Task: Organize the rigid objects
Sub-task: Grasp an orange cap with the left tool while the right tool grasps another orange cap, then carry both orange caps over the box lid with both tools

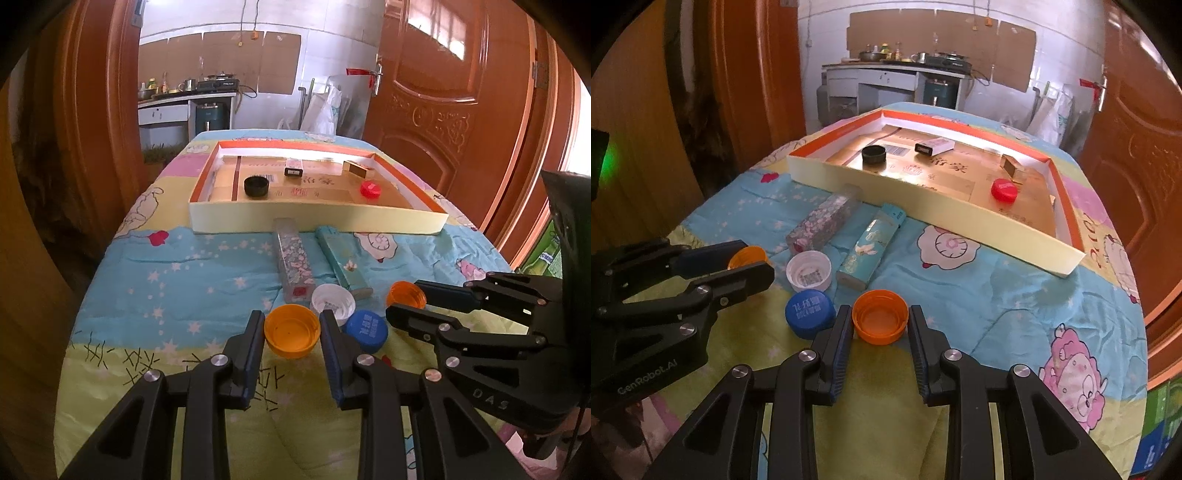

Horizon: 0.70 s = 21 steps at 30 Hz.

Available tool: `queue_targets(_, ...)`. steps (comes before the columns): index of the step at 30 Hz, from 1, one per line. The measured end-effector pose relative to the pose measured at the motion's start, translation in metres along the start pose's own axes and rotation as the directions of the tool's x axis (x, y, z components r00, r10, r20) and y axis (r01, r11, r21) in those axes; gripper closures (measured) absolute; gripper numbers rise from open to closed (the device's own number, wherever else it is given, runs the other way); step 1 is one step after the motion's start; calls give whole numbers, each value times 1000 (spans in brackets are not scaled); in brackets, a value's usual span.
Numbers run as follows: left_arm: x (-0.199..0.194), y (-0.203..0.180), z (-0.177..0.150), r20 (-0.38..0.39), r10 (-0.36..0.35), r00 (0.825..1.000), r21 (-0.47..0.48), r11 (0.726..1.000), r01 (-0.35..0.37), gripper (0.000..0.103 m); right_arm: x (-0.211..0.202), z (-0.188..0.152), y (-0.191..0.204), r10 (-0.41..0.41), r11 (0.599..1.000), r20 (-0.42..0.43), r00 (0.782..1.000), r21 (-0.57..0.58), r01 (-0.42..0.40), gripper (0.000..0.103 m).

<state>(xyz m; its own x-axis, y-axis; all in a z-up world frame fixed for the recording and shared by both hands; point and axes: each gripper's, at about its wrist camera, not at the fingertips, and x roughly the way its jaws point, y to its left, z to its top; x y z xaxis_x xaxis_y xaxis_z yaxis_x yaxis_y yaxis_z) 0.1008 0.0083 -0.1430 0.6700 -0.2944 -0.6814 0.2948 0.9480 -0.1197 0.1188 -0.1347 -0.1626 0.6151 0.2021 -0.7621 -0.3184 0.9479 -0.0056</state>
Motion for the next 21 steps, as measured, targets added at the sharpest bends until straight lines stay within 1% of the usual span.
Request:
queue_targets(3, -2, -1, 4, 6, -2, 1000, -4, 1000, 2, 72, -7, 2, -6, 15, 999, 8, 1000, 45, -15, 73)
queue_targets(6, -4, -2, 9, 11, -4, 1000, -2, 1000, 4, 72, -14, 4, -11, 13, 997, 22, 1000, 75, -14, 73)
queue_targets(13, -8, -7, 21, 24, -7, 1000, 5, 1000, 7, 72, -26, 9, -19, 7, 994, 47, 999, 106, -12, 73)
queue_targets(21, -10, -14, 37, 46, 17, 999, 26, 999, -18, 72, -36, 16, -29, 13, 991, 68, 998, 132, -21, 73)
